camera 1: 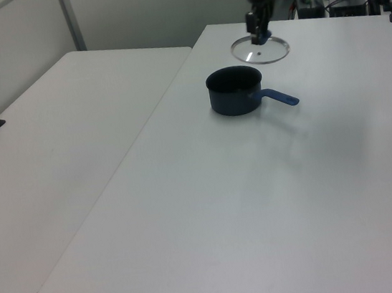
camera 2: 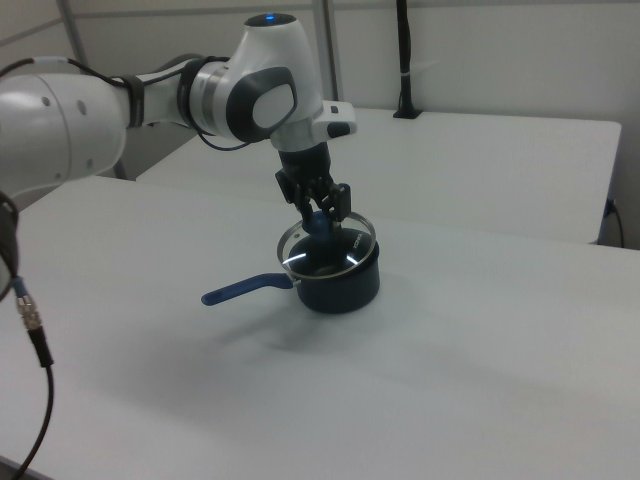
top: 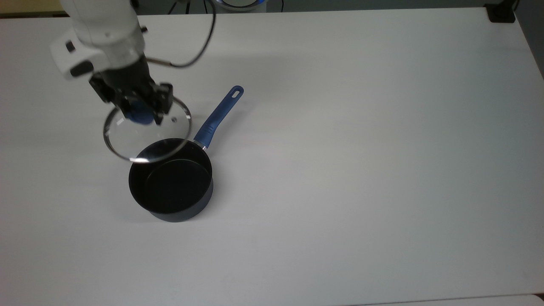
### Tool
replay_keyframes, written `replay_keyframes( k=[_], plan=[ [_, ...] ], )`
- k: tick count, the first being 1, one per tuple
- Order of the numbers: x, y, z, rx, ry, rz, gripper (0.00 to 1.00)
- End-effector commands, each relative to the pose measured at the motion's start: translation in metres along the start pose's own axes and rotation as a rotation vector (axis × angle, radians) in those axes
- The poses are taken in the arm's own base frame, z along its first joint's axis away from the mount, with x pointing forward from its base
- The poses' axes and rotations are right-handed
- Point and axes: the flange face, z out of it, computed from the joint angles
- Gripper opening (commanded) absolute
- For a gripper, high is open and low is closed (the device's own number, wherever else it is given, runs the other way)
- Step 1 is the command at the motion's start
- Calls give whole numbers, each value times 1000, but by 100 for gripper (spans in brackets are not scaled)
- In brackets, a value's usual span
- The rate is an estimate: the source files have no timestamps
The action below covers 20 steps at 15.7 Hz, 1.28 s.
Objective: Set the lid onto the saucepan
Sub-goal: 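Lift the glass lid and carry it over the saucepan, then lower the lid onto the saucepan rim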
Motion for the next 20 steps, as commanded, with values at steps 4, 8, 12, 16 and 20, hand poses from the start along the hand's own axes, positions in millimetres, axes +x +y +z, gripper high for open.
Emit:
replay_keyframes(
  k=[4, 8, 12, 16, 20],
  plan=[
    [40, -37, 47, 28, 127, 154, 34],
    [40, -50, 59, 29, 113, 142, 33],
    [39, -54, 63, 29, 106, 137, 38],
    [39, -57, 81, 25, 88, 135, 80],
    [37, -54, 75, 22, 83, 137, 100]
  ],
)
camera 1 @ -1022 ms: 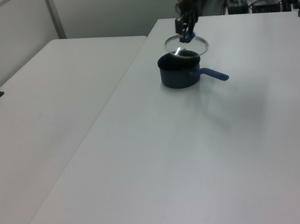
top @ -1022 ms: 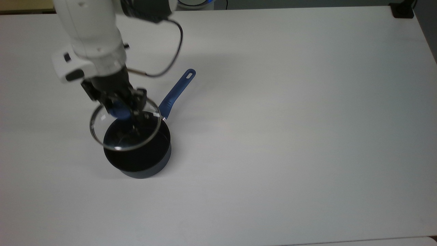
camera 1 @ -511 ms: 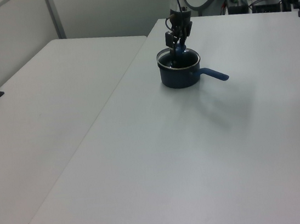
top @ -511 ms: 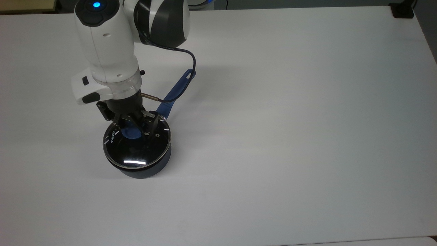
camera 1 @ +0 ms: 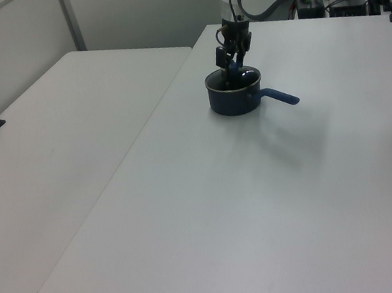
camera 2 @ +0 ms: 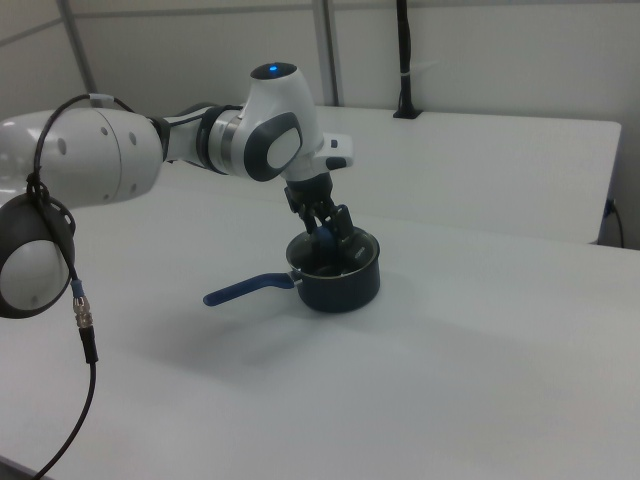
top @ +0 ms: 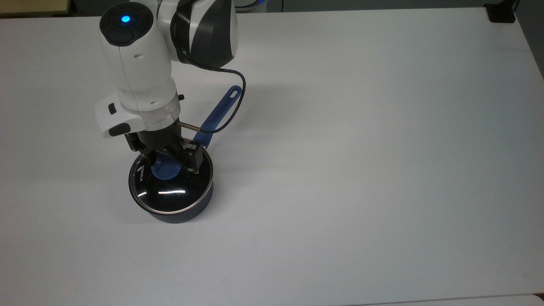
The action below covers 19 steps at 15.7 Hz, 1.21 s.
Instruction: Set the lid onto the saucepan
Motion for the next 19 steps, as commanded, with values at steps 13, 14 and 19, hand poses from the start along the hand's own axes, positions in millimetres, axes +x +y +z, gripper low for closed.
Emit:
replay_keyframes(
  k=[13, 14, 19],
  plan=[
    [-111, -55, -184, -53, -152, -128, 100],
    [-123, -51, -199, -51, -153, -131, 100],
    [-158, -28, -231, -48, -156, -127, 100]
  ],
)
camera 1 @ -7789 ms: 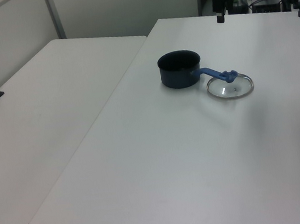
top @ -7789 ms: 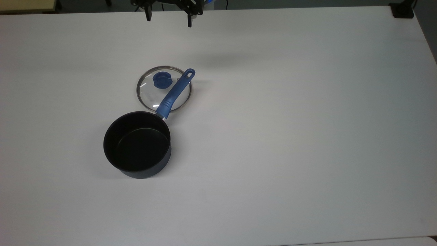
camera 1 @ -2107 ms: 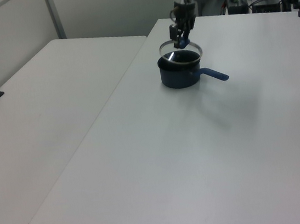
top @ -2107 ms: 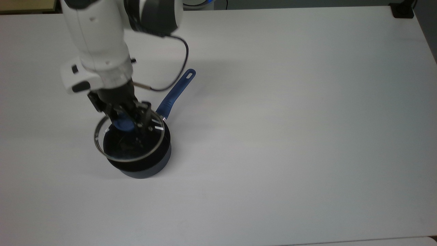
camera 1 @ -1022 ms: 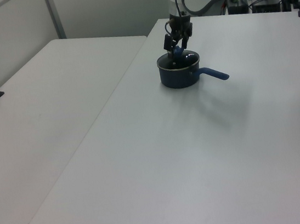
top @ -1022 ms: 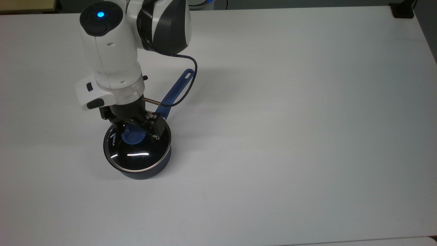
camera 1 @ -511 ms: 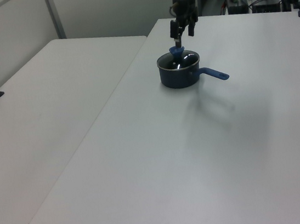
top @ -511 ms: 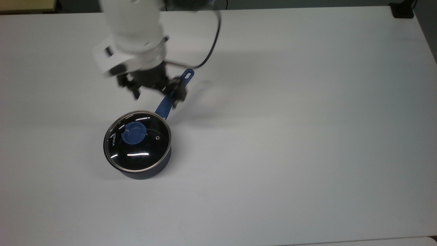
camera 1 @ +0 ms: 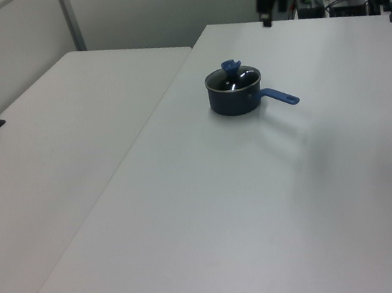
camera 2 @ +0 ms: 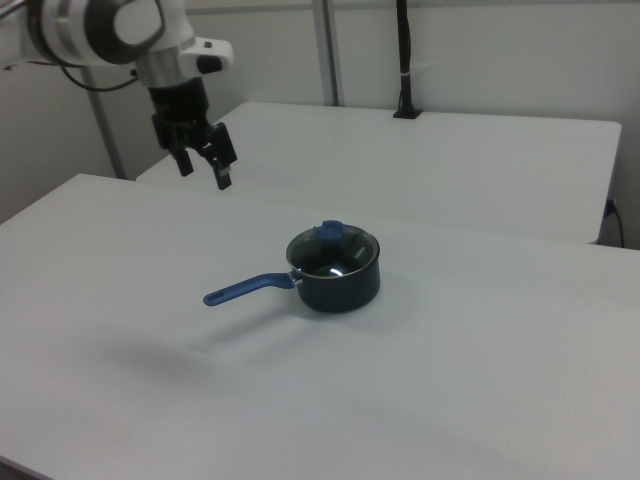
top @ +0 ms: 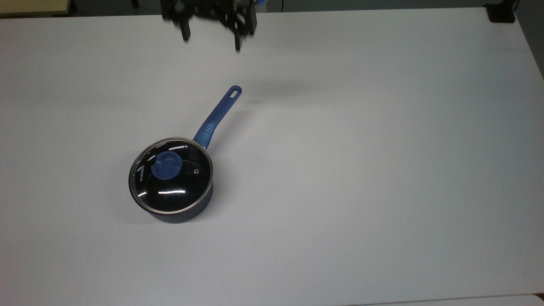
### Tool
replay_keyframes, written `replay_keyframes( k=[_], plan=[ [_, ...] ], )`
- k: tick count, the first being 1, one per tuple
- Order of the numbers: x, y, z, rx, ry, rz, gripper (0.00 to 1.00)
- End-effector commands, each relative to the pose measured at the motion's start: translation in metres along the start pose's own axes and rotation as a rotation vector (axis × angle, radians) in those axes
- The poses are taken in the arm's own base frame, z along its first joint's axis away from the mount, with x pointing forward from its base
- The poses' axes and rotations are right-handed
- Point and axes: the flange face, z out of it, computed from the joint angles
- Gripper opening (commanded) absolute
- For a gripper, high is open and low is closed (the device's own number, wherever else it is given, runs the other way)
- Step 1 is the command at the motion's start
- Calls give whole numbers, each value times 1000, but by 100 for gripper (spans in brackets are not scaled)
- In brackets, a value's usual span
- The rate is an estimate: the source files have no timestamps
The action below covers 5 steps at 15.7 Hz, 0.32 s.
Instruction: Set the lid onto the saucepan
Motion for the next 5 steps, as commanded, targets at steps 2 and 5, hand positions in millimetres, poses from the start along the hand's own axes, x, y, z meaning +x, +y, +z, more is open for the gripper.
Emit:
replay_keyframes(
  k=[2, 5],
  plan=[
    [-33, 14, 0, -24, -46, 5, 100],
    [-34, 17, -1, -26, -56, 10, 100]
  ],
)
